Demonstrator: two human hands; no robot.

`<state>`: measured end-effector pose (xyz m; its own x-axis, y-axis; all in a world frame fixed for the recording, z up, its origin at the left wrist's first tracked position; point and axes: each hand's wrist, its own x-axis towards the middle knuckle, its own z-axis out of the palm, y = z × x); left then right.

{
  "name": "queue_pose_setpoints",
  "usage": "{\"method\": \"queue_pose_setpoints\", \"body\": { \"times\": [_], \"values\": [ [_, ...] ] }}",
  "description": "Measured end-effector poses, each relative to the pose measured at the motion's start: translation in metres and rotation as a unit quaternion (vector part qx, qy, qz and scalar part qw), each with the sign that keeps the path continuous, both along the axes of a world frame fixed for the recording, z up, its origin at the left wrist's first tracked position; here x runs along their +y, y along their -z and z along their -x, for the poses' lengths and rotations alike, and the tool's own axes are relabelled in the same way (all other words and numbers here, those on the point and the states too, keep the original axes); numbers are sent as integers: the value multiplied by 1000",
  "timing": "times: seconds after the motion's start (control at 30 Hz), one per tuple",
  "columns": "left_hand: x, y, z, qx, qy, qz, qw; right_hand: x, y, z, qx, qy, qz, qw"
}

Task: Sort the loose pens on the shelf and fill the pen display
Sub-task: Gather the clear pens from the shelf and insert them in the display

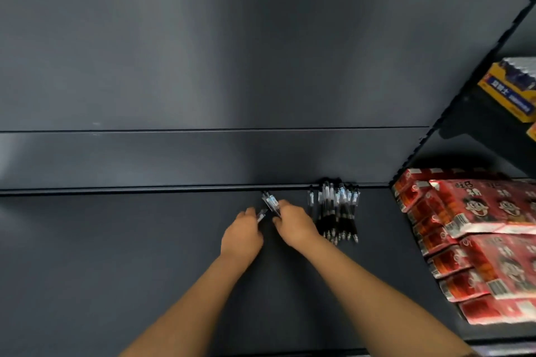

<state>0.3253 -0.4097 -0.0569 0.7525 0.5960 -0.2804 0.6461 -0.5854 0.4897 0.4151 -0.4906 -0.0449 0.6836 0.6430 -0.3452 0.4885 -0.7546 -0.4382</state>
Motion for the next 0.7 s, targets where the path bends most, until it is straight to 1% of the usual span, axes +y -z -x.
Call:
{"method": "queue_pose_setpoints", "body": {
  "times": [0.03, 0.07, 0.1, 0.17, 0.2, 0.27, 0.37, 0.47, 0.6, 0.7],
  "values": [
    [6, 2, 6, -41, -40, 66, 996, 3, -1, 3, 28, 27, -30, 999],
    [11, 2, 11, -78, -91, 142, 983, 6, -4, 7, 61, 57, -64, 994],
    [16, 0, 17, -111, -145, 217, 959, 10, -8, 12, 101, 89, -102, 986],
    [25, -8, 25, -184, -226, 338, 895, 21, -18, 25, 188, 146, -164, 957],
    [31, -14, 30, -219, -246, 379, 865, 29, -24, 34, 215, 160, -185, 946],
    [44, -30, 40, -273, -250, 430, 824, 49, -33, 53, 237, 152, -214, 935],
    [65, -50, 55, -311, -244, 473, 788, 80, -43, 85, 237, 111, -242, 934],
    [88, -55, 79, -341, -273, 487, 756, 103, -53, 109, 193, 72, -247, 947],
    [108, -54, 117, -363, -283, 474, 751, 127, -59, 133, 161, 14, -225, 961],
    [121, -59, 141, -391, -287, 438, 757, 145, -66, 149, 163, -29, -240, 957]
  ]
}}
